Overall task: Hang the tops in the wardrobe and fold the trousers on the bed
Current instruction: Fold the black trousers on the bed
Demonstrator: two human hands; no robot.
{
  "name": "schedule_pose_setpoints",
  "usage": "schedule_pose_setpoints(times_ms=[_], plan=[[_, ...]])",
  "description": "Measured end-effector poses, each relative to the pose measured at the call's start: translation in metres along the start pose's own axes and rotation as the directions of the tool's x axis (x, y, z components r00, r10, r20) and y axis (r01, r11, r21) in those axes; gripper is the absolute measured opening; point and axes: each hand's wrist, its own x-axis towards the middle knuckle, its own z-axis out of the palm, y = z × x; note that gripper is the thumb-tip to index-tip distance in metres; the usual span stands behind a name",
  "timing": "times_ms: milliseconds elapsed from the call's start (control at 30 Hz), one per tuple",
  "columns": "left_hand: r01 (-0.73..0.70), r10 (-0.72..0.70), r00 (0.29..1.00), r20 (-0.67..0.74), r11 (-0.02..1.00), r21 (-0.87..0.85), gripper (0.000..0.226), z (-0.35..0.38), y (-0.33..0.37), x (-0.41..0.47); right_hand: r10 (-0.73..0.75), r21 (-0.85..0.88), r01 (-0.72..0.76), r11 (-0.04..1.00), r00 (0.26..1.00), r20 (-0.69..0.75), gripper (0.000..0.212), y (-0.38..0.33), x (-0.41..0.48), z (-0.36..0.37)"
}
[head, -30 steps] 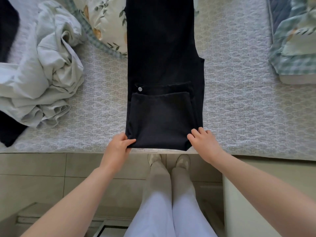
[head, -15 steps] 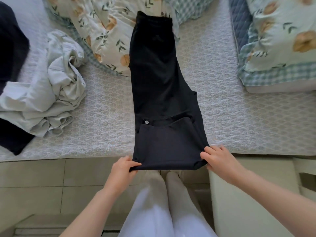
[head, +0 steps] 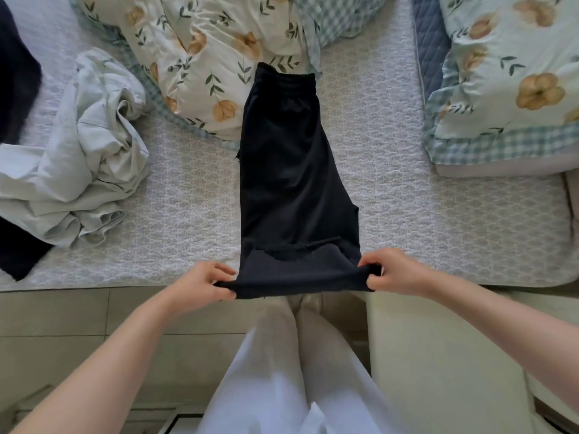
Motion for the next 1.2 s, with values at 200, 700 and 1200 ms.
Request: schedule_pose_setpoints(times_ms=[200,700,1200], plan=[[0.000,-0.008,0.998,-0.055,0.991,-0.135,0.010,-0.060,0.027,0.075,0.149,0.315,-0.094,0.944,0.977,-0.155,0.024,-0.004,0.072,-0.046],[-0.040,-0.163,0.934,-0.319,0.838,-0.544,0.040,-0.057,0.027,0.216,0.619,0.738,-0.297,0.606,0.759,-0.203,0.027,0.059,0.191,-0.034],[0.140,-0.268,0.939,-0.215,0.870,-0.473,0.030,0.030,-0.012,0.165,0.562,0.810,-0.342,0.476,0.827,0.019,0.065,0.058,0.146,0.047]])
